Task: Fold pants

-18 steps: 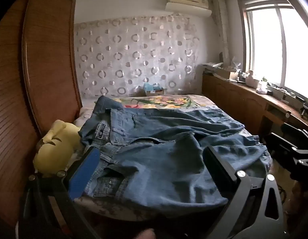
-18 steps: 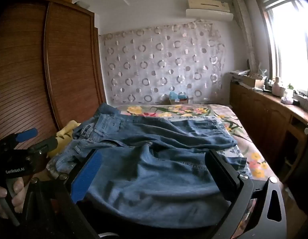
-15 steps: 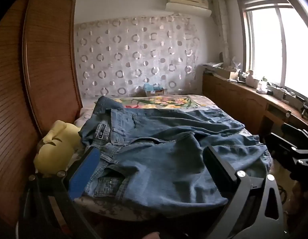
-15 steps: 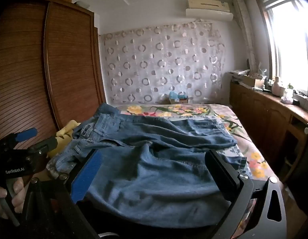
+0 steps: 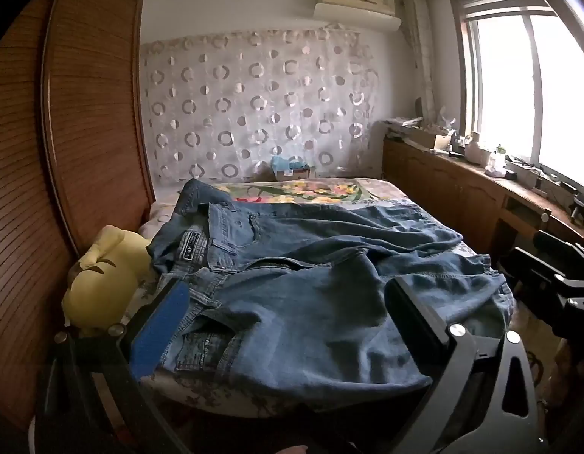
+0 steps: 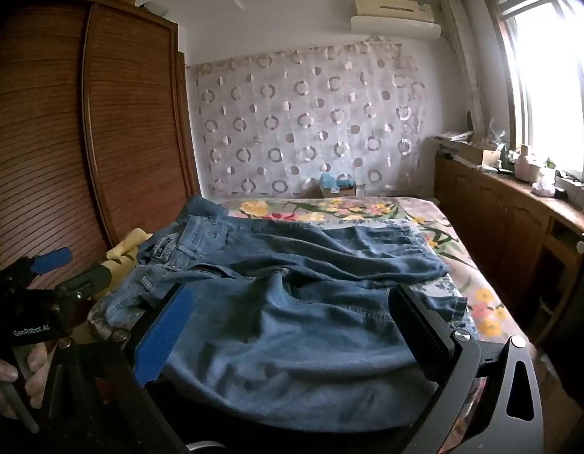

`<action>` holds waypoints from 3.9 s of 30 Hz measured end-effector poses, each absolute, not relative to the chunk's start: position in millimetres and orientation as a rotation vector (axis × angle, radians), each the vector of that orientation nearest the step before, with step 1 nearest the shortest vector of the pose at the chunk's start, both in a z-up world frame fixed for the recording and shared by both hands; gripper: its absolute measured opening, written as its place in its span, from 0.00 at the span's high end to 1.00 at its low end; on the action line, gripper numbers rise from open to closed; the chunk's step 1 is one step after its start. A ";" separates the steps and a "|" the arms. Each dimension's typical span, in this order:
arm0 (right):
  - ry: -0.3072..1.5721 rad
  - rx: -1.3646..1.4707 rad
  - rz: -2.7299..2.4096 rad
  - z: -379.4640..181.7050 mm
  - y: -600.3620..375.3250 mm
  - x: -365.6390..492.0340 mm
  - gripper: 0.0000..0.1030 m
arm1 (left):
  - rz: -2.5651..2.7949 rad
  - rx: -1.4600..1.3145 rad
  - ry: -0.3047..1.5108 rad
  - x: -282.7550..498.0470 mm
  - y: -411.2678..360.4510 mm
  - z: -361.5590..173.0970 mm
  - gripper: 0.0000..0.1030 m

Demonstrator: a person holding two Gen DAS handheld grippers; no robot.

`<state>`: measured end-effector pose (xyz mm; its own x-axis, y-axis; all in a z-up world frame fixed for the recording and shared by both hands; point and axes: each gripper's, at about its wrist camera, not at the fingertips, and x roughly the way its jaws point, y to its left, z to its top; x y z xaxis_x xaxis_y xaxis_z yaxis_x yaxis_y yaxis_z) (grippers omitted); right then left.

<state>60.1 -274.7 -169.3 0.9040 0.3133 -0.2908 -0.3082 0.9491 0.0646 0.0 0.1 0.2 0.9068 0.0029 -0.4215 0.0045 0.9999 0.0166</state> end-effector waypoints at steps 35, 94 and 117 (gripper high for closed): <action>0.293 0.030 0.306 -169.3 -273.7 59.9 0.00 | -0.004 0.013 0.434 0.0 0.3 0.0 0.00; 0.351 0.025 0.243 -189.1 -301.2 72.3 0.00 | 0.014 0.013 0.519 22.5 22.0 -29.3 0.00; 0.530 0.034 0.085 -217.7 -366.0 67.9 0.09 | 0.105 -0.082 0.634 37.8 123.4 -81.7 0.00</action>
